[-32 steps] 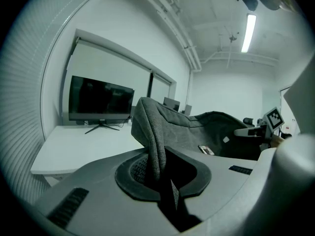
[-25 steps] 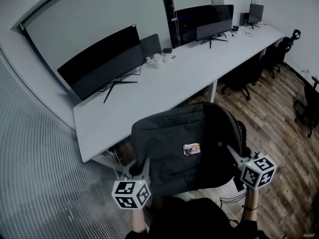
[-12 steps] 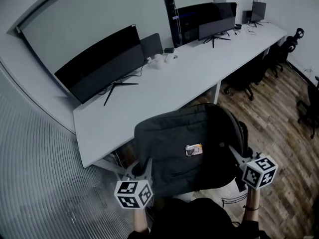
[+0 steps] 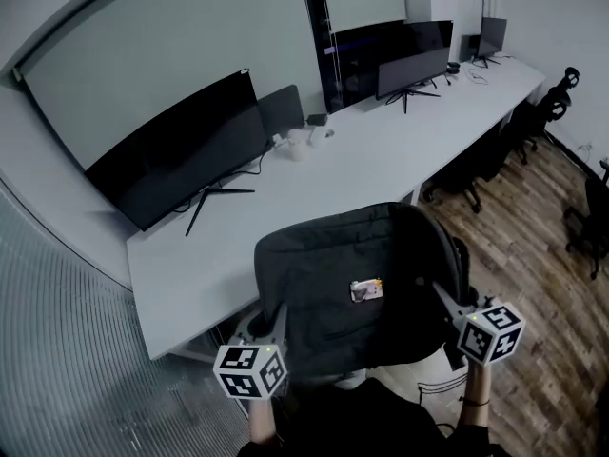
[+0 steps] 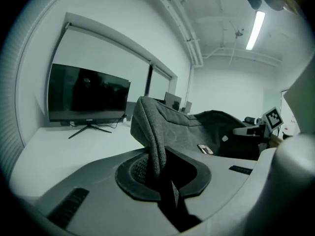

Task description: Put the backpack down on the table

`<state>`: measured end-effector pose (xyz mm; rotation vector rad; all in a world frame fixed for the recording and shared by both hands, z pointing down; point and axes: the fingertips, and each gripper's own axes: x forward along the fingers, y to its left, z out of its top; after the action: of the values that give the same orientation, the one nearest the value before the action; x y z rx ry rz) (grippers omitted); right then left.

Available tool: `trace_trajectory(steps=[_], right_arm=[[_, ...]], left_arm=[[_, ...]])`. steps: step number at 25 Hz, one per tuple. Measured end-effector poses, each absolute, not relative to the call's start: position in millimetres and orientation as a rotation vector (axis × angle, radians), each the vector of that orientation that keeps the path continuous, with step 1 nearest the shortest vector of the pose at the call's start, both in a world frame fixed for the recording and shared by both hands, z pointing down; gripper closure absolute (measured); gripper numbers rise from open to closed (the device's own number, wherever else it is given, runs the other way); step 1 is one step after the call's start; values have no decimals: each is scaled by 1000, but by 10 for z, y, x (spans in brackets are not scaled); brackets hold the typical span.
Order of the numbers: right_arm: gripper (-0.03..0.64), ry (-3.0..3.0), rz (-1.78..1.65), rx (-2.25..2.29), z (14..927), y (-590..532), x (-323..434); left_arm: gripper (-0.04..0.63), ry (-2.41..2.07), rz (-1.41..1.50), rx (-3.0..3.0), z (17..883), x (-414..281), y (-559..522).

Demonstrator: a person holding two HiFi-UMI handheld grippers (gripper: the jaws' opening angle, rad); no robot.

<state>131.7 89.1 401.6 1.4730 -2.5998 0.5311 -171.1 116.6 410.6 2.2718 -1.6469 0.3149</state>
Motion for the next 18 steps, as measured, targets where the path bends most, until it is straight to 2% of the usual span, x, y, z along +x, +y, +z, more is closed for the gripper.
trace_trajectory(steps=[18], right_arm=[[518, -2516, 521, 1676, 3929, -76, 1697]], left_arm=[[552, -1469, 337, 2404, 4066, -1340, -234]])
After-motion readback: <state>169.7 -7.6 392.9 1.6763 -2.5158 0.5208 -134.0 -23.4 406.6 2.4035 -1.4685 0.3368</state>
